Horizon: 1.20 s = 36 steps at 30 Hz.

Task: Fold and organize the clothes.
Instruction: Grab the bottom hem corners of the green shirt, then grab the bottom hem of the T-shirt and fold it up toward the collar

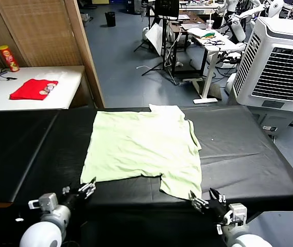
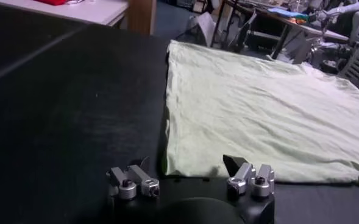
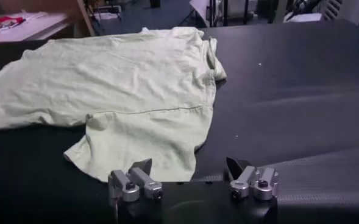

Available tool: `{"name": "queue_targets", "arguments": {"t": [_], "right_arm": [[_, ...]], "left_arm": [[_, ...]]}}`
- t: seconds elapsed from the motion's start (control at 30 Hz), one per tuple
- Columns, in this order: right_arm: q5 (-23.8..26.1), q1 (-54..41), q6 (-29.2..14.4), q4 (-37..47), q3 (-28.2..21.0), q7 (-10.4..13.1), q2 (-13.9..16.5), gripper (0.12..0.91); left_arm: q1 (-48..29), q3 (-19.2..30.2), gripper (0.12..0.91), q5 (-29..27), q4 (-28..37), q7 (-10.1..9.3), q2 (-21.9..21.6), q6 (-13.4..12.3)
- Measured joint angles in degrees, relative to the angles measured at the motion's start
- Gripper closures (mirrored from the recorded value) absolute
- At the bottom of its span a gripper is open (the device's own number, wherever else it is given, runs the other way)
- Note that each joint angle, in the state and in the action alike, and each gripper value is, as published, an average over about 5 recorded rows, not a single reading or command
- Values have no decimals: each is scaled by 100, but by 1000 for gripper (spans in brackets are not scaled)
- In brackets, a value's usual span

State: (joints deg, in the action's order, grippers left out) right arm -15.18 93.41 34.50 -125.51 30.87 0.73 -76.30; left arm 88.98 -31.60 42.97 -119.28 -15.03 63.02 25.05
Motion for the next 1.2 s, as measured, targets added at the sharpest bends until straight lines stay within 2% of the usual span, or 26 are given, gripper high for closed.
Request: {"name": "queue_targets", "arguments": {"t": [0.07, 0.27, 0.33, 0.4, 0.47, 0.63, 0.73, 1.0, 1.13, 1.2], "right_arm": [[11, 13, 3, 2, -6, 11, -11, 393], [3, 91, 12, -38, -46, 59, -68, 715], [-12, 129, -15, -77, -55, 69, -89, 811], [2, 169, -57, -121, -52, 83, -109, 874], [56, 224, -108, -185, -25, 98, -125, 902], [181, 453, -173, -475, 87, 147, -152, 904], [185, 693, -205, -741, 154, 177, -175, 904], [130, 1027, -629, -1011, 334, 67, -61, 904], [-10, 690, -1079, -717, 335, 18, 55, 904], [-43, 406, -1305, -449, 289, 13, 114, 904]], "left_arm": [[-3, 0, 232, -29, 7, 4, 0, 0], [-10, 10, 243, -143, 66, 5, 9, 18], [-3, 7, 300, -187, 93, 4, 17, 14], [0, 1, 385, -233, 124, 12, 24, 8], [3, -4, 500, -292, 151, 49, 26, 4], [66, -3, 782, -374, 119, 158, 14, -1], [160, -41, 890, -348, 12, 156, 14, 18], [813, -373, 902, -224, -586, 61, -50, 13], [1096, -577, 902, -18, -858, 42, -13, -185], [1097, -611, 902, -37, -899, 93, 43, -348]]}}
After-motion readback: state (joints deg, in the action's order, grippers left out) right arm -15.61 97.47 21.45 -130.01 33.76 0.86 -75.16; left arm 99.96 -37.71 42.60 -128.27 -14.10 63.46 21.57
